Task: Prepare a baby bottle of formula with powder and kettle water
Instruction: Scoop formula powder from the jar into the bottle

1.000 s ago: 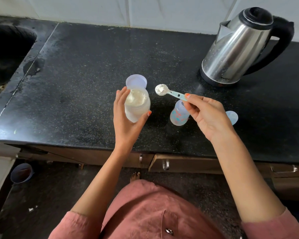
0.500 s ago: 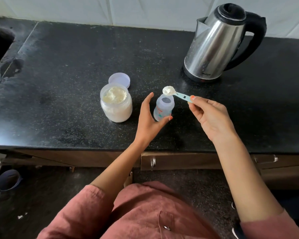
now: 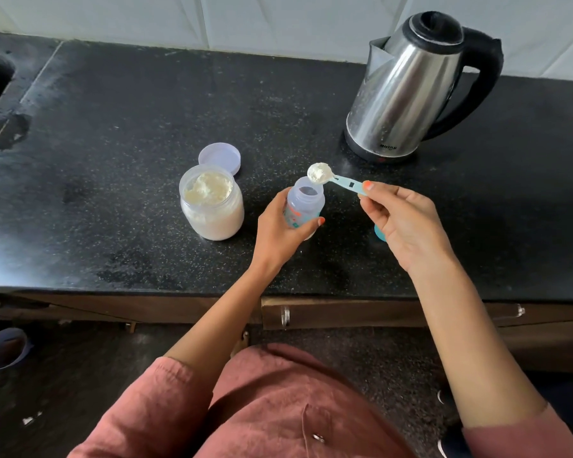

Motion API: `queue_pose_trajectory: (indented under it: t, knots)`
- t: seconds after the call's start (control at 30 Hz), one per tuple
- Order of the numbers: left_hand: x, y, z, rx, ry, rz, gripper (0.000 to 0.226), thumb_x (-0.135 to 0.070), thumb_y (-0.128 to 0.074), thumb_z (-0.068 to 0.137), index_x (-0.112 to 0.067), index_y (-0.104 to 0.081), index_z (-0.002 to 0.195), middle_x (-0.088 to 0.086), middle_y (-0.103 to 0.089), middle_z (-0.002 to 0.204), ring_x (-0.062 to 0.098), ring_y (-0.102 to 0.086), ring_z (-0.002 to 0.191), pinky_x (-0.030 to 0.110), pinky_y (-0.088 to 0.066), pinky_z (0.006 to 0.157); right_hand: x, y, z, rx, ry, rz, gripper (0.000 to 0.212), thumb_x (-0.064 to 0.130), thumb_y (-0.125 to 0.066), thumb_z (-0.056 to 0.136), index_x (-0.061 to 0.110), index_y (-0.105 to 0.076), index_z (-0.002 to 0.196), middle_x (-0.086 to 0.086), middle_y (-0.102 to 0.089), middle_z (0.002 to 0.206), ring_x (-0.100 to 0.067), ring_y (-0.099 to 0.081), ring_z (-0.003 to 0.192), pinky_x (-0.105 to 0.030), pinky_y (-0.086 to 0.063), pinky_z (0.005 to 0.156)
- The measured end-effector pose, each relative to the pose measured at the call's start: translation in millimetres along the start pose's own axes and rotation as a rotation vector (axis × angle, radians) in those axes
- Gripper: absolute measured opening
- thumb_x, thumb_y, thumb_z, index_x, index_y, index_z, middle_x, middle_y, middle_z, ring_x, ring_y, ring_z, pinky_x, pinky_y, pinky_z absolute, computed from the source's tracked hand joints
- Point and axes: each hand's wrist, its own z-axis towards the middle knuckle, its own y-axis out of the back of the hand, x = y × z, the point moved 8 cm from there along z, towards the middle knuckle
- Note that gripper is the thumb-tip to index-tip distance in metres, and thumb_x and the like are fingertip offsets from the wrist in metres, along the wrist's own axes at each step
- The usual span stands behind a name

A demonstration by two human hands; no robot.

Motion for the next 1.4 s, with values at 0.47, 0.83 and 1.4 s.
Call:
queue_pose_trajectory:
  t: [0.47, 0.83, 1.4]
  knots:
    - [-27.0, 46.6, -22.4, -0.069, -0.083, 0.0, 0.045, -0.022, -0.079, 0.072, -0.028, -0.056, 0.11, -0.019, -0.063, 0.098, -0.007, -0.059, 0.091, 0.008, -0.044, 0.076, 20.0, -36.1, -9.9, 0.16, 0.132, -0.178, 0.012, 0.003, -0.065, 0.081, 0.011, -0.066, 0.072, 0.006, -0.068, 0.064, -0.003, -0.063, 0.057, -0.011, -0.05, 0.061]
    - [-43.8, 66.6, -32.5, -0.085, -0.105, 0.045, 0.041, -0.021, -0.08, 0.07, -0.033, -0.055, 0.101, -0.019, -0.061, 0.088, -0.011, -0.055, 0.081, 0.005, -0.043, 0.071, 23.0, -54.4, -15.3, 0.259, 0.236, -0.308, 0.012, 0.006, -0.067, 0.08, 0.014, -0.066, 0.071, 0.006, -0.069, 0.059, -0.005, -0.063, 0.057, -0.014, -0.051, 0.062]
    - [-39.1, 81.0, -36.3, -0.091, -0.04, 0.077, 0.038, -0.027, -0.081, 0.069, -0.014, -0.062, 0.099, 0.004, -0.068, 0.094, 0.015, -0.062, 0.088, 0.026, -0.048, 0.078, 48.2, -79.6, -50.8, 0.27, 0.876, -0.712, 0.013, 0.006, -0.068, 0.079, 0.017, -0.066, 0.086, 0.013, -0.062, 0.074, -0.007, -0.065, 0.066, -0.015, -0.053, 0.067]
